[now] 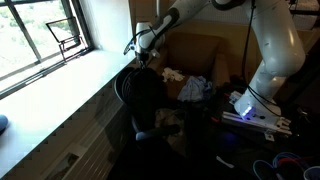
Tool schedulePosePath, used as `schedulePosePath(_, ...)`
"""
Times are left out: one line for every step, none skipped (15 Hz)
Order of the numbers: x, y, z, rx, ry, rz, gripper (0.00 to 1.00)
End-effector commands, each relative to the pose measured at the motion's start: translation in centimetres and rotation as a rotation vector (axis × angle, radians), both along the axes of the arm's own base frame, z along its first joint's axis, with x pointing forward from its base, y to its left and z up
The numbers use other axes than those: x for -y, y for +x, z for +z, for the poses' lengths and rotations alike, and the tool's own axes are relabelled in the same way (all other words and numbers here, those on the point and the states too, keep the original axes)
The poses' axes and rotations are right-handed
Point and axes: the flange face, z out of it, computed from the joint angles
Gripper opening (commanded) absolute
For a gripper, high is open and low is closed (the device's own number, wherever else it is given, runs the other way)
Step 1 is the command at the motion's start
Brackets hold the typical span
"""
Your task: Move the bag and clothing from the black chair to the brown chair then hang the belt on the armrest of the black chair
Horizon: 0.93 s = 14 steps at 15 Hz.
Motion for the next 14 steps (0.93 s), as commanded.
schedulePosePath(1.3, 0.7, 2.5, 0.023, 0.032, -0.068, 0.01)
schedulePosePath(1.6, 0.9, 3.5, 0.04, 0.038, -0.081, 0.01)
schedulePosePath(2.2, 1.1, 5.5, 0.073, 0.042, -0.101, 0.01)
schedulePosePath(2.7, 1.2, 7.5, 0.106, 0.039, -0.115, 0.01)
schedulePosePath(3.1, 1.1, 9.7, 0.154, 0.038, -0.125, 0.01)
schedulePosePath(3.4, 1.1, 11.6, 0.202, 0.039, -0.14, 0.01)
schedulePosePath(3.7, 1.1, 13.7, 0.248, 0.03, -0.148, 0.01)
schedulePosePath(4.0, 1.0, 16.0, 0.296, 0.02, -0.151, 0.01)
schedulePosePath(4.2, 0.7, 18.5, 0.347, 0.004, -0.158, 0.01)
schedulePosePath(4.5, 0.4, 20.9, 0.395, -0.008, -0.164, 0.01)
schedulePosePath(4.9, -0.1, 23.3, 0.442, -0.019, -0.177, 0.01)
schedulePosePath(5.5, -0.6, 25.7, 0.485, -0.027, -0.205, 0.01)
schedulePosePath(6.1, -1.2, 28.1, 0.525, -0.032, -0.234, 0.01)
schedulePosePath(7.0, -1.9, 30.4, 0.565, -0.037, -0.275, 0.01)
